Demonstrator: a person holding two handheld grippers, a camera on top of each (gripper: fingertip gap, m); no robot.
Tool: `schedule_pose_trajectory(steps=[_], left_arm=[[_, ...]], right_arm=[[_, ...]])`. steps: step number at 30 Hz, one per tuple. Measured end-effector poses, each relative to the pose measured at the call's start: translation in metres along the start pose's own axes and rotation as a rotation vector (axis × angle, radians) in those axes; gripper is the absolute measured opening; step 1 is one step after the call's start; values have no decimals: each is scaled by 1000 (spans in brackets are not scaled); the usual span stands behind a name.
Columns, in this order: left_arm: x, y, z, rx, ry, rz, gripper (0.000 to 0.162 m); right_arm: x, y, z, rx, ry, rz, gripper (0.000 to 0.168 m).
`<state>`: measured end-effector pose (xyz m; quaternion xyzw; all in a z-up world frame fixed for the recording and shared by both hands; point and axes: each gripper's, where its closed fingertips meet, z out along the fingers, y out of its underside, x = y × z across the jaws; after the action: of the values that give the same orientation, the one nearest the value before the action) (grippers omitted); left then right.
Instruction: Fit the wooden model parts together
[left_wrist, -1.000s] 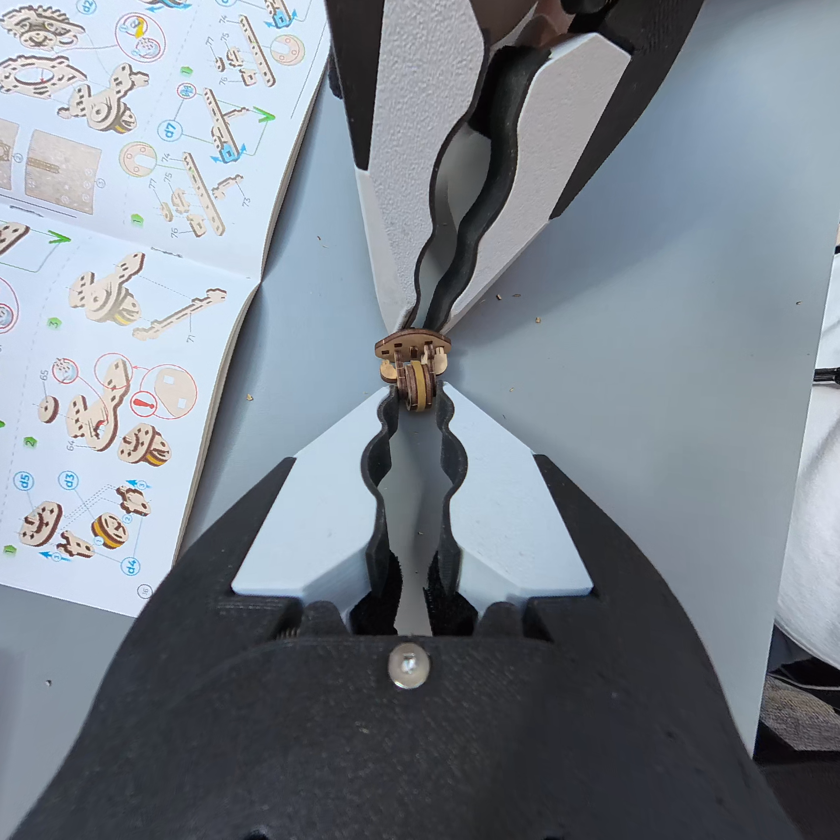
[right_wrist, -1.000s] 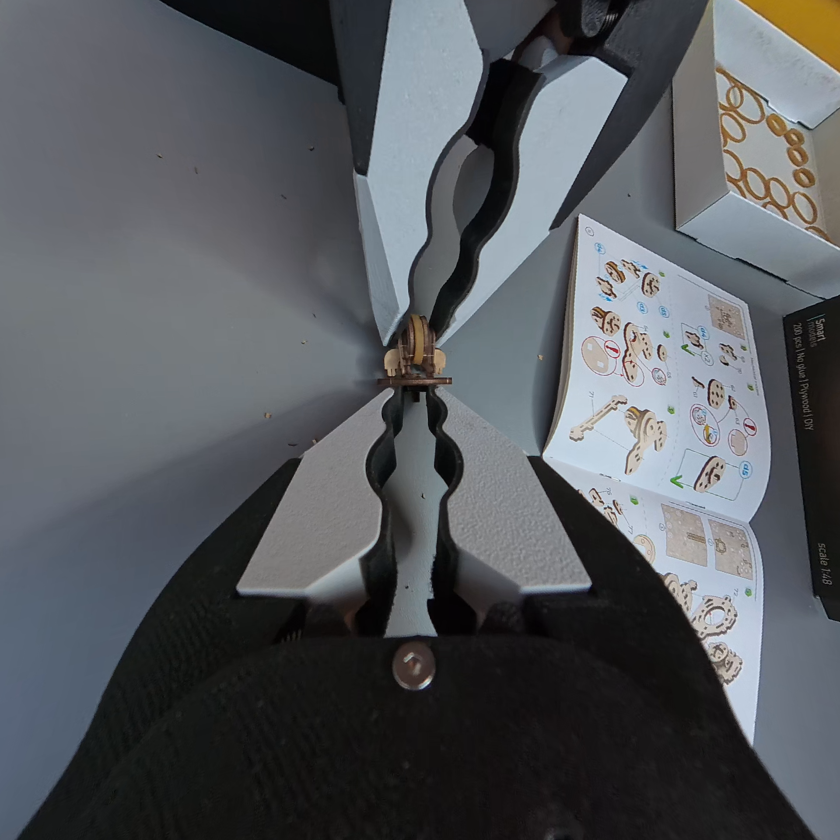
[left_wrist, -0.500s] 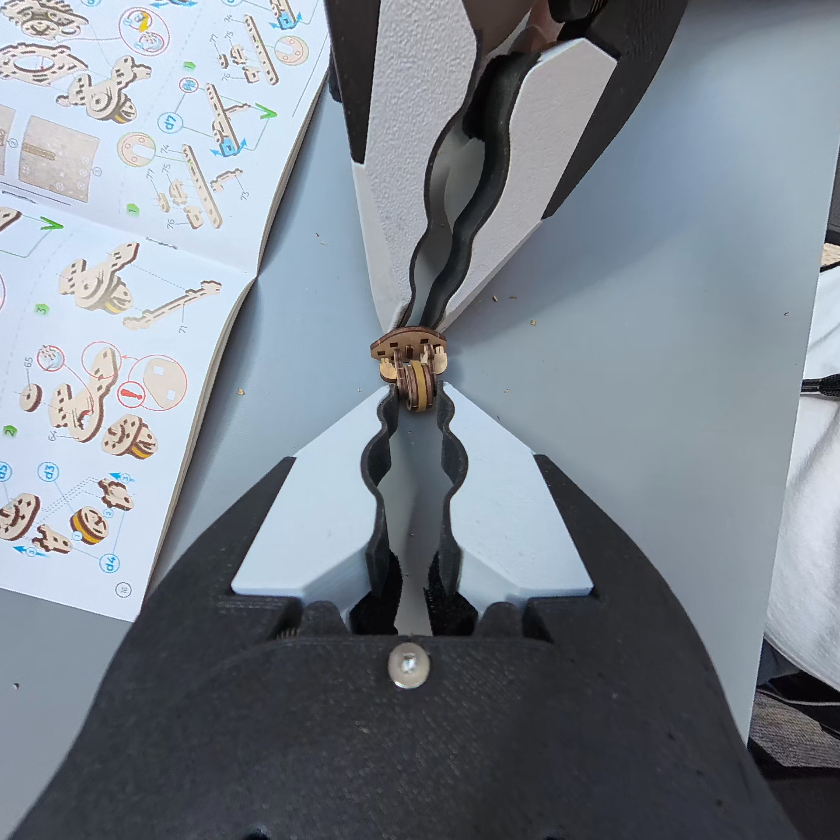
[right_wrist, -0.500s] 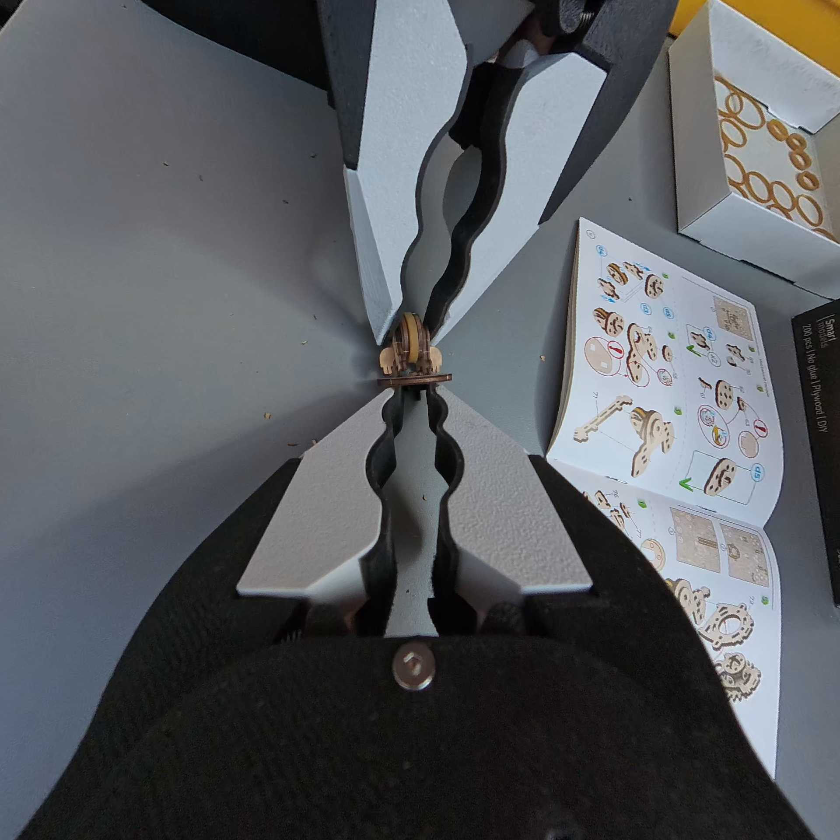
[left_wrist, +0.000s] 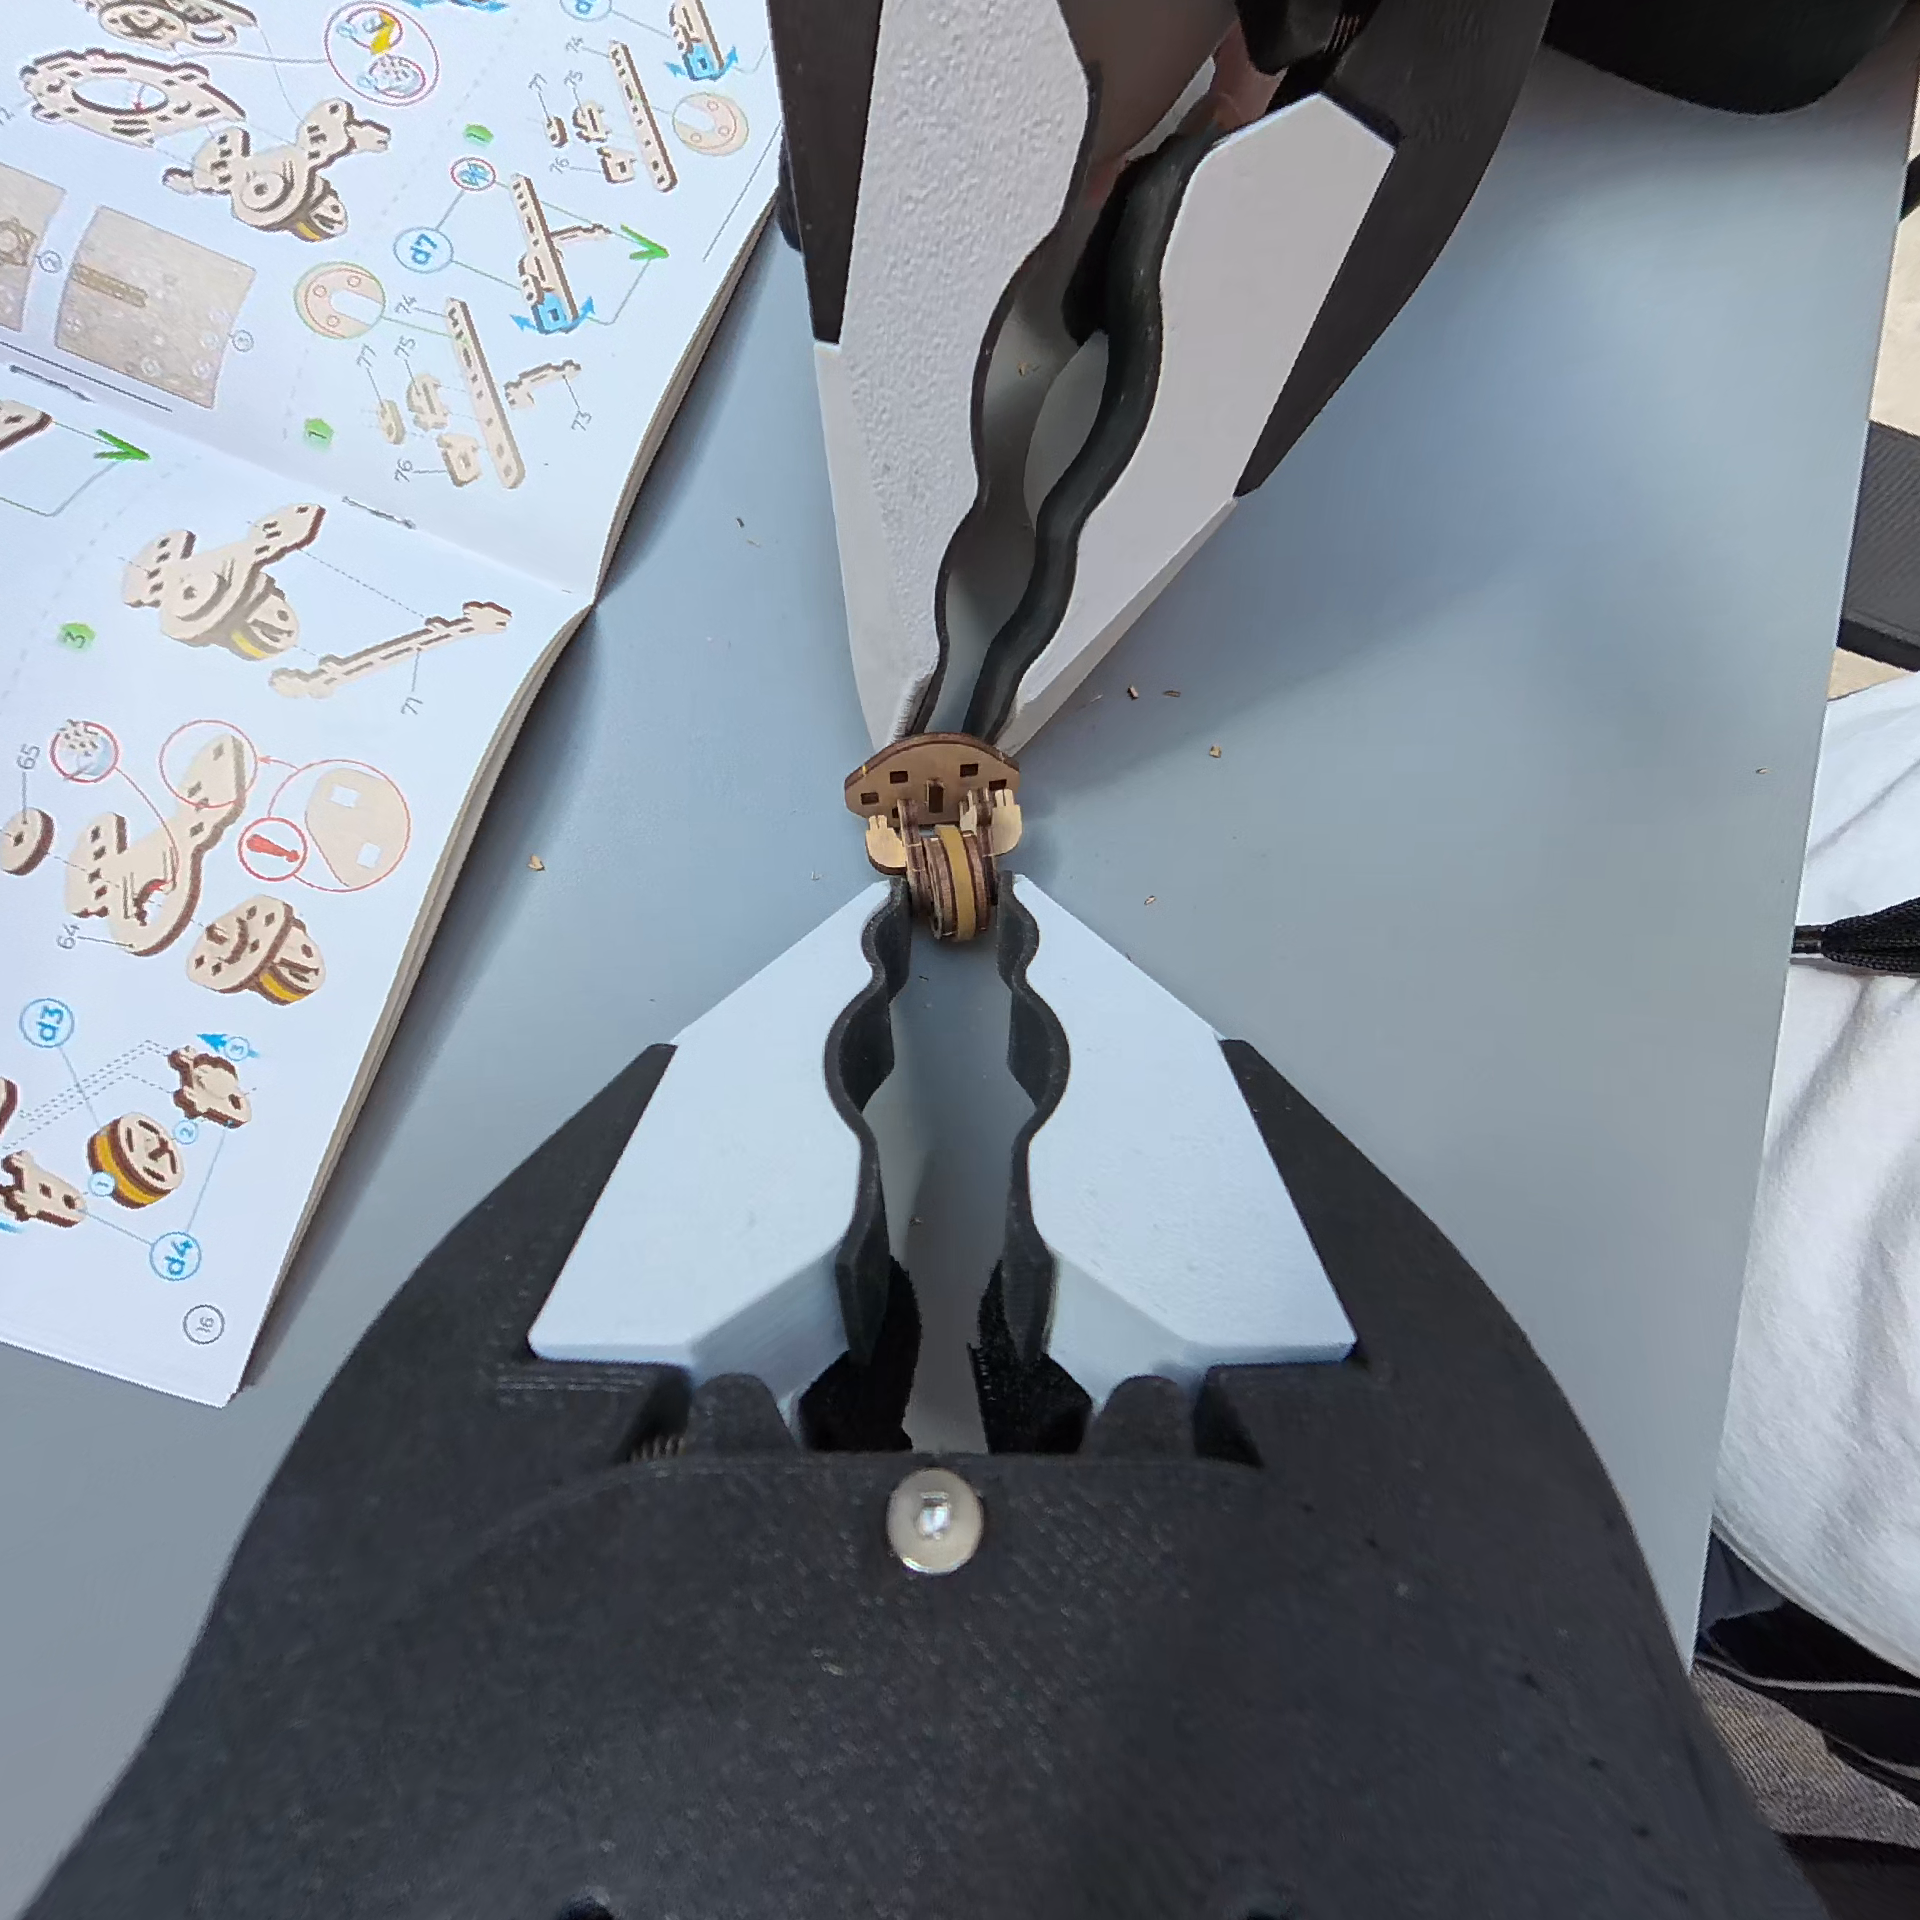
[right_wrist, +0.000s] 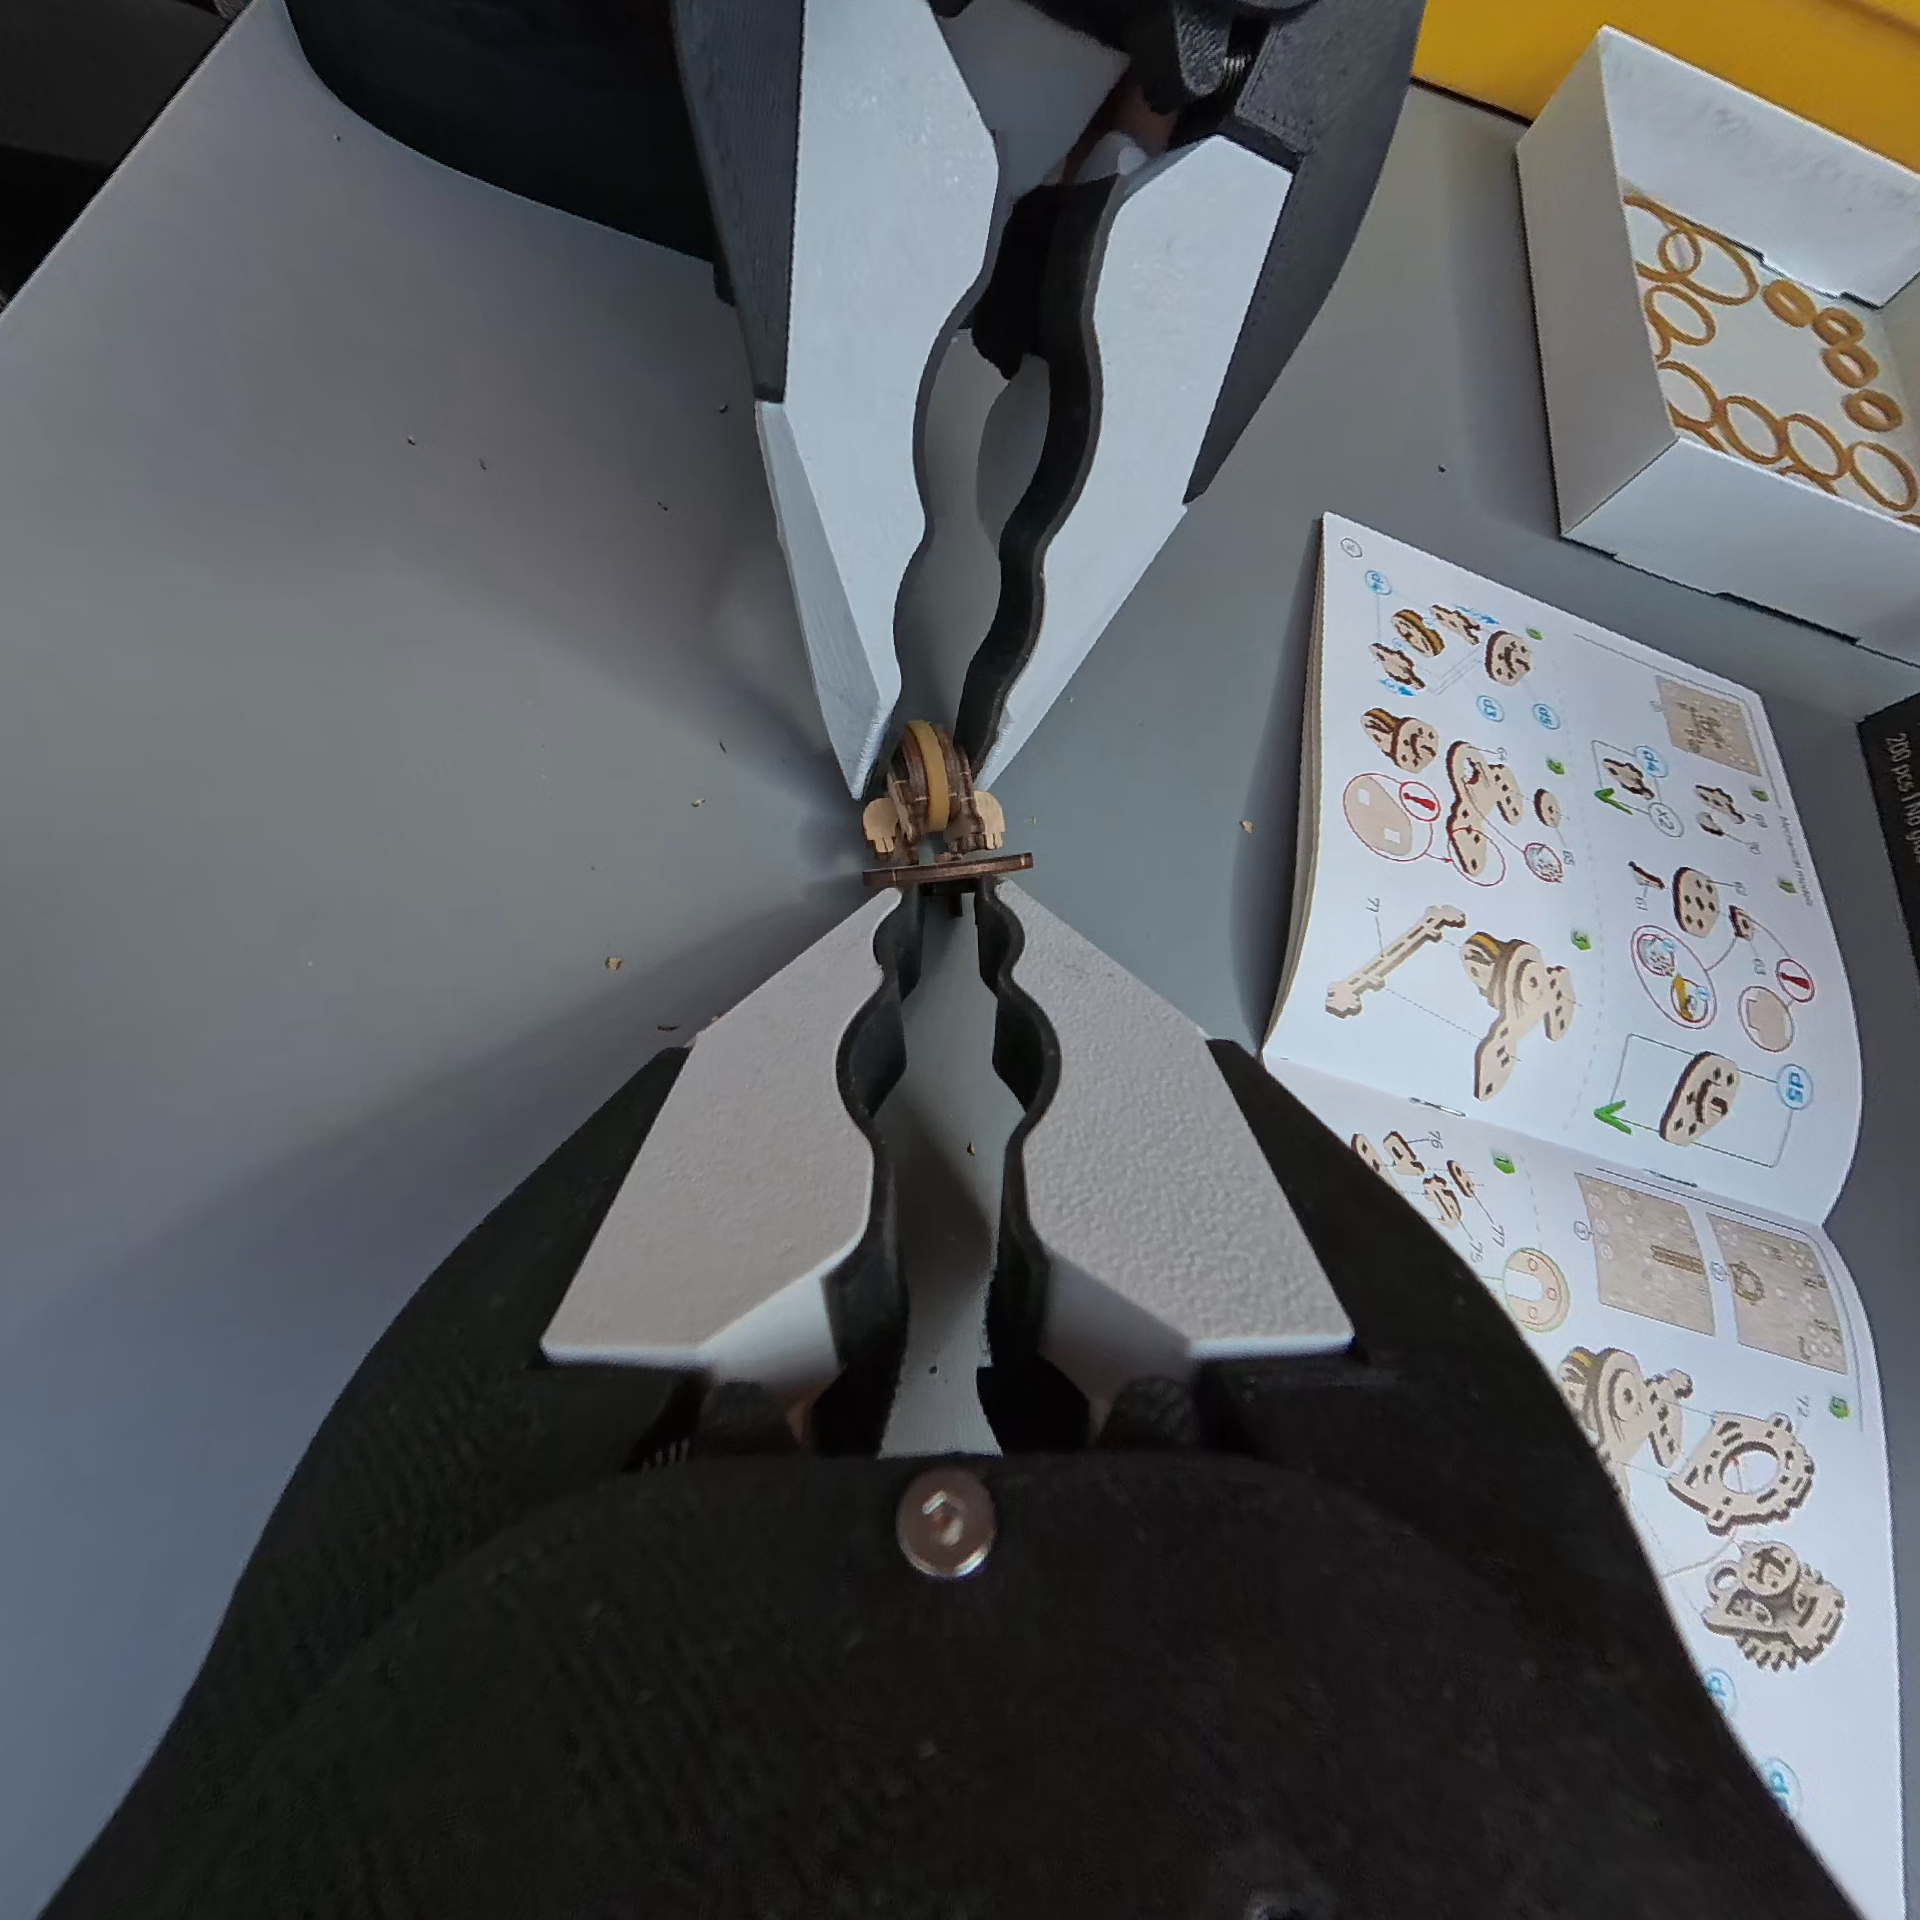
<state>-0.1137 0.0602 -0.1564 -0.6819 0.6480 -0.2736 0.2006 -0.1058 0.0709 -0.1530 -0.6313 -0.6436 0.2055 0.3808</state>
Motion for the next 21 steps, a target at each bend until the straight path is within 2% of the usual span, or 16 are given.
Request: schedule_pose_trajectory(steps=[6,21], left_arm=[[0,-1,-1,49,19,-12,14],[0,-8,-9,139,-67,80,14]], right_arm=[[0,0,0,7,-4,-10,10],[2,-7,-6,69,-18,22,10]])
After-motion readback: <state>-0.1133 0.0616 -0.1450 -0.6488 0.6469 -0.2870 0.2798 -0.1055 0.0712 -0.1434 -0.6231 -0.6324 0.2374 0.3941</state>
